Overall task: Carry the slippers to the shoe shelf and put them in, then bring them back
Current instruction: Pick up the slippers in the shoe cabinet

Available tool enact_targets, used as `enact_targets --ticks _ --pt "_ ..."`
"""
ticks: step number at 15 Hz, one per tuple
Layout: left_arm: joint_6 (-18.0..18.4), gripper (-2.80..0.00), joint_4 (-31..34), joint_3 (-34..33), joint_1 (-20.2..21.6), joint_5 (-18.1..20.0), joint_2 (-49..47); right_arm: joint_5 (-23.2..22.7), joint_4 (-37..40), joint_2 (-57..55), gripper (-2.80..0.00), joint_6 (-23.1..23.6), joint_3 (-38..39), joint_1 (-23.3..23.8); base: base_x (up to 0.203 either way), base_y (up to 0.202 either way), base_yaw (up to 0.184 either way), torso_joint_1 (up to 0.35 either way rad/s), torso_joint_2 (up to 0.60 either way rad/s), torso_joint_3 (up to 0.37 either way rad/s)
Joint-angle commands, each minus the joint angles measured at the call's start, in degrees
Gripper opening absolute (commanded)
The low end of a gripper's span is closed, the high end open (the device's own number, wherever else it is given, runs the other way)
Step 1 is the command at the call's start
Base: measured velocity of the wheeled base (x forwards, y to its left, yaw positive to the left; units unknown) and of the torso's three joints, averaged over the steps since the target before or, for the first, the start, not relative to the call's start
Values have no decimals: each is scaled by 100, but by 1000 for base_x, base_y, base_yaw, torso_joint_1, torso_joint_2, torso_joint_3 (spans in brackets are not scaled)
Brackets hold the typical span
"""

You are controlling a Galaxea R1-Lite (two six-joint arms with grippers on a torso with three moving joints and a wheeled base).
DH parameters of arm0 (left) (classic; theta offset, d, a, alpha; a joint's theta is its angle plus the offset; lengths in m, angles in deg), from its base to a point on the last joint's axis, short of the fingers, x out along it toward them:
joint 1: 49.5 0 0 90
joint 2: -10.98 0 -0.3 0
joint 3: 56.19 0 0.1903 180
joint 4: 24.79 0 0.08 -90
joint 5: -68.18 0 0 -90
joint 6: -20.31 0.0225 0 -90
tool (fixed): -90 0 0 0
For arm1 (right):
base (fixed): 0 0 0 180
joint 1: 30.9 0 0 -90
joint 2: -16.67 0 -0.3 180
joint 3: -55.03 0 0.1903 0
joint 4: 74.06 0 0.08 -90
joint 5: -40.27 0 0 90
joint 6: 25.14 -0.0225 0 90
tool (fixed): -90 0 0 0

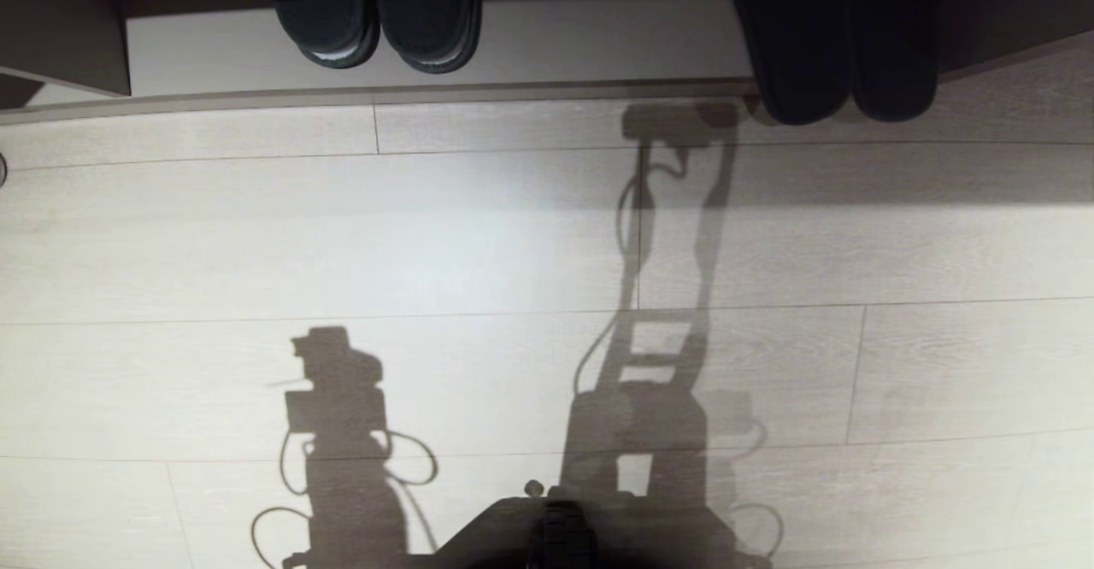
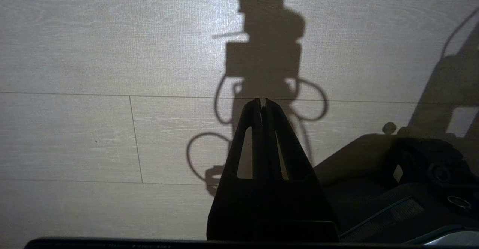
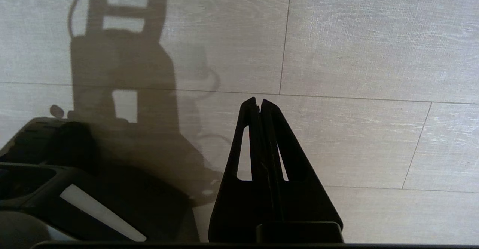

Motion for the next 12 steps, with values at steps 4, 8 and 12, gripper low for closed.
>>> enact_targets --ticks 4,8,12 --pt "0 -280 -2 0 1 2 -3 -1 -2 4 -280 2 1 -3 0 0 0 3 2 -35" --pt "27 -280 -11 0 1 2 6 15 3 -2 -280 -12 -2 -3 0 0 0 0 0 0" --pt "27 -280 -11 0 1 2 -3 -36 172 -494 -280 -91 -690 -4 0 0 0 0 0 0"
